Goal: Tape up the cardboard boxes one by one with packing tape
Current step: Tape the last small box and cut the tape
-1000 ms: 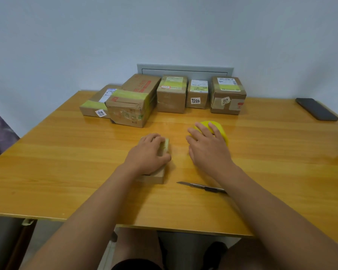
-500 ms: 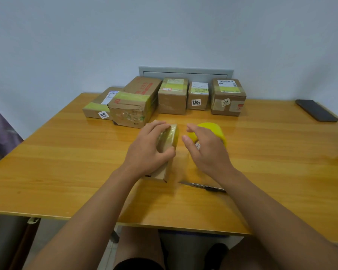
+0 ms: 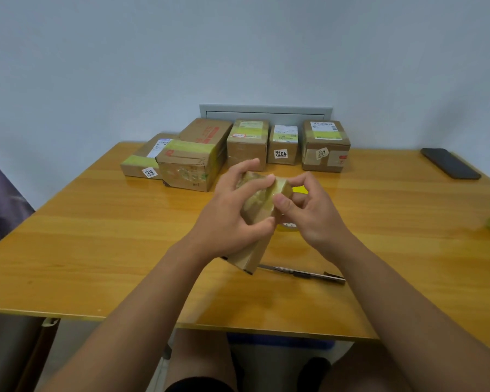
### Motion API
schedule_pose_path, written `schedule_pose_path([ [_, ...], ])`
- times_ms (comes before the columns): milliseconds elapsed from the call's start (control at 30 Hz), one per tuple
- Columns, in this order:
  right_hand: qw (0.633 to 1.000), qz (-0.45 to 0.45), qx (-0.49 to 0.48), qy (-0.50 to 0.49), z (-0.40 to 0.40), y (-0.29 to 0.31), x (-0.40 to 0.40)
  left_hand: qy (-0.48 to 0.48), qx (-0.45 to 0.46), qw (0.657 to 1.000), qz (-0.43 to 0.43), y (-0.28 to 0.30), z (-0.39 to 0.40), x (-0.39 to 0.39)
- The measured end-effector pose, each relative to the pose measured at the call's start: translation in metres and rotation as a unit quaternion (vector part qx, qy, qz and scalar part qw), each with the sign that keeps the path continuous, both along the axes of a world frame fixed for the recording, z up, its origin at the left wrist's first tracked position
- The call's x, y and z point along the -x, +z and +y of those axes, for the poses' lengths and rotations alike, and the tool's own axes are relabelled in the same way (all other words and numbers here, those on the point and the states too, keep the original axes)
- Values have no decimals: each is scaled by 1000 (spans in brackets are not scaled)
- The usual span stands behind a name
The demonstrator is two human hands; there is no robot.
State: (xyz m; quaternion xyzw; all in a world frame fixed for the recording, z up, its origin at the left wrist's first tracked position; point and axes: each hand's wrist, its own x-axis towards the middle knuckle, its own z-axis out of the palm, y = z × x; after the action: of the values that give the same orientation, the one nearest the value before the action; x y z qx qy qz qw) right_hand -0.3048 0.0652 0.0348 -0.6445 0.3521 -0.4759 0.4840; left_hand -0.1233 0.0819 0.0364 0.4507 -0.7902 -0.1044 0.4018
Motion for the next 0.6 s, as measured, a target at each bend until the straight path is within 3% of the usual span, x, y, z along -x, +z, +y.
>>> schedule_pose_path([
  [233, 997, -43, -29, -62, 6, -1, 11, 85, 59, 988, -113, 4, 2, 11],
  [433, 989, -110, -91, -40, 2, 2, 22, 45, 200, 949, -240, 1, 1, 13],
  [600, 986, -134, -78, -66, 2, 4, 25, 143, 239, 940, -196, -8, 1, 26],
])
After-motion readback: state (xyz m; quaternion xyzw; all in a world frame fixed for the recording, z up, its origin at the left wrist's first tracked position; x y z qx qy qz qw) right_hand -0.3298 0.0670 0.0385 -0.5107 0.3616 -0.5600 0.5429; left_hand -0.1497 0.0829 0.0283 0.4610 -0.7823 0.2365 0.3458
